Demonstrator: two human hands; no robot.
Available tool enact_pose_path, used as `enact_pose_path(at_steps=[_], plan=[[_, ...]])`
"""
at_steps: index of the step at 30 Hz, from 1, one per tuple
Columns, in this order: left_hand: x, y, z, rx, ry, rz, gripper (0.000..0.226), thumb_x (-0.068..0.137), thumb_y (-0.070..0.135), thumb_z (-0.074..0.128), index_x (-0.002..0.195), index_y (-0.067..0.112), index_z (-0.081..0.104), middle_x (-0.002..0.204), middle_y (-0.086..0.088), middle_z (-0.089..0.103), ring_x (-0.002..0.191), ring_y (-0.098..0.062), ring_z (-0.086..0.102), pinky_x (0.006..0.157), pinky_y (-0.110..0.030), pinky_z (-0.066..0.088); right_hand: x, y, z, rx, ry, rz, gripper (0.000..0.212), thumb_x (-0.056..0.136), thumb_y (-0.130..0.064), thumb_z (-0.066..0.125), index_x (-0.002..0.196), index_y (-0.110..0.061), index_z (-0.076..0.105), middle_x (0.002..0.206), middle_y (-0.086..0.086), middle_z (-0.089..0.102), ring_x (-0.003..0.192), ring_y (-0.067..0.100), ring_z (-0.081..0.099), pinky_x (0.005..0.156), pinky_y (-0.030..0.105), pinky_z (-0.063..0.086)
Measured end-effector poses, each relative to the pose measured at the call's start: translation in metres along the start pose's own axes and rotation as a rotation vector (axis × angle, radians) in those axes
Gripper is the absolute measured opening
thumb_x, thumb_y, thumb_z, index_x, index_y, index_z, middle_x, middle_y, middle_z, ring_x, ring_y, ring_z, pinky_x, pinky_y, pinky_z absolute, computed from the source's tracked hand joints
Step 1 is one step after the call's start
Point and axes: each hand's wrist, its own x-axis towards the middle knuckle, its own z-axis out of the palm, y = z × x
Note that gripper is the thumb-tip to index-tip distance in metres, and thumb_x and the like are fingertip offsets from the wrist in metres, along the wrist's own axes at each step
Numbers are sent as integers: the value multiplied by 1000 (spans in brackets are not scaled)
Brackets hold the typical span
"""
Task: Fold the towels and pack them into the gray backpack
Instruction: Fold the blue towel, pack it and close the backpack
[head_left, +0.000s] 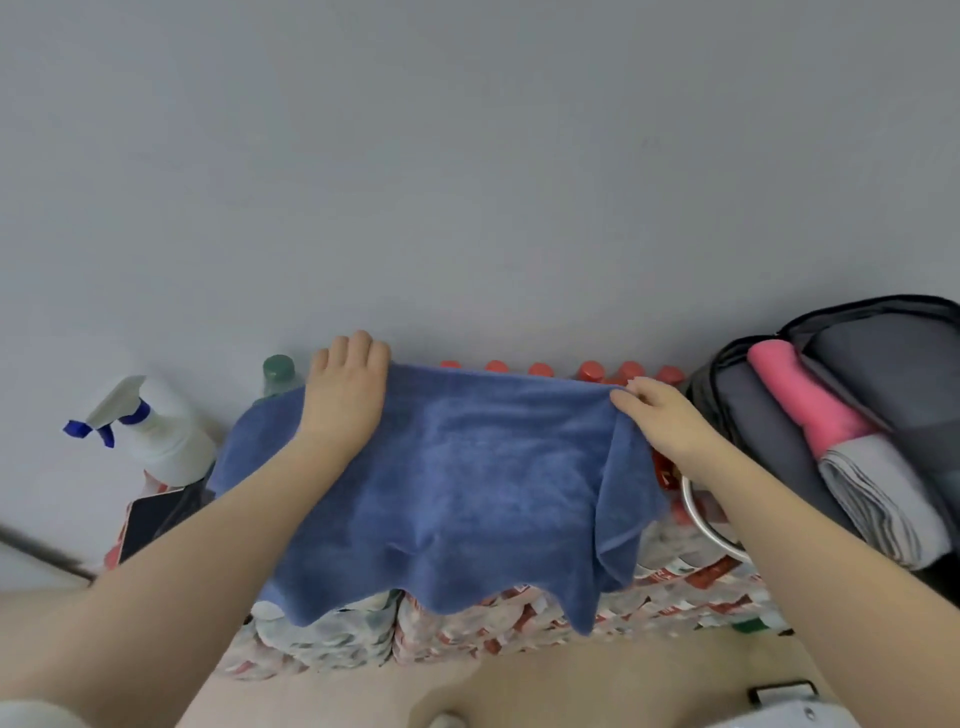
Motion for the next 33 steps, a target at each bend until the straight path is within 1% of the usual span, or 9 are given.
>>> enact_pose_path(at_steps=[2,4,5,7,12,17,20,25,33], plan=[[-7,41,-5,-186,3,201,19,66,6,36,77,10,50,71,-12,53,58,-30,52,52,-32,32,-1,-6,-2,-1,49,-9,32,95,-21,49,63,-17,43,64,-3,43,61,7,39,58,20,32],[-17,75,1,-319,-146,213,23,81,9,37,96,8,54,96,-15,59,85,-35,58,63,-35,41,2,-8,-5,-89,-1,-1,29,95,-23,48,67,-16,46,68,-4,47,64,7,42,59,20,33],[-22,85,7,-358,-313,126,31,91,19,37,117,6,51,125,-18,51,113,-36,51,85,-38,43,3,-6,-8,-141,-42,19,27,96,-25,47,71,-14,47,70,-2,48,66,10,42,60,24,33],[-26,87,18,-384,-569,-45,58,96,42,33,145,14,22,156,-11,9,143,-27,11,115,-35,15,8,-3,-19,-241,-130,45,26,97,-27,45,75,-13,45,73,3,48,69,16,42,60,29,32],[-13,80,32,-455,-568,-161,64,94,50,34,148,26,9,157,0,-7,145,-20,3,117,-33,12,40,-13,-55,-705,-291,-163,17,92,-26,55,82,-14,48,87,6,55,84,22,50,67,28,30],[-14,86,31,-374,-526,-228,73,86,61,15,148,24,8,158,-2,-2,145,-21,2,118,-33,8,66,-24,-74,-1036,-267,-319,24,90,-40,54,91,-16,56,104,9,63,97,26,56,70,31,37],[-17,93,20,-316,-438,-282,90,70,58,0,148,16,14,156,-7,13,144,-23,11,117,-33,12,70,-29,-61,-1292,-256,-371,24,93,-28,51,111,-14,57,118,11,59,109,29,56,81,33,44],[-39,92,-4,-269,-287,-333,69,85,42,19,131,-1,47,138,-20,46,129,-36,42,108,-43,31,56,-63,1,-882,-242,-625,20,92,-23,47,102,-12,61,110,12,62,101,32,58,80,35,45],[-129,3,-44,-298,-115,-858,33,96,10,39,127,3,49,135,-13,47,125,-31,40,105,-35,29,2,-144,134,-485,-573,-998,29,94,-30,47,120,-21,54,124,1,50,101,20,54,88,35,45]])
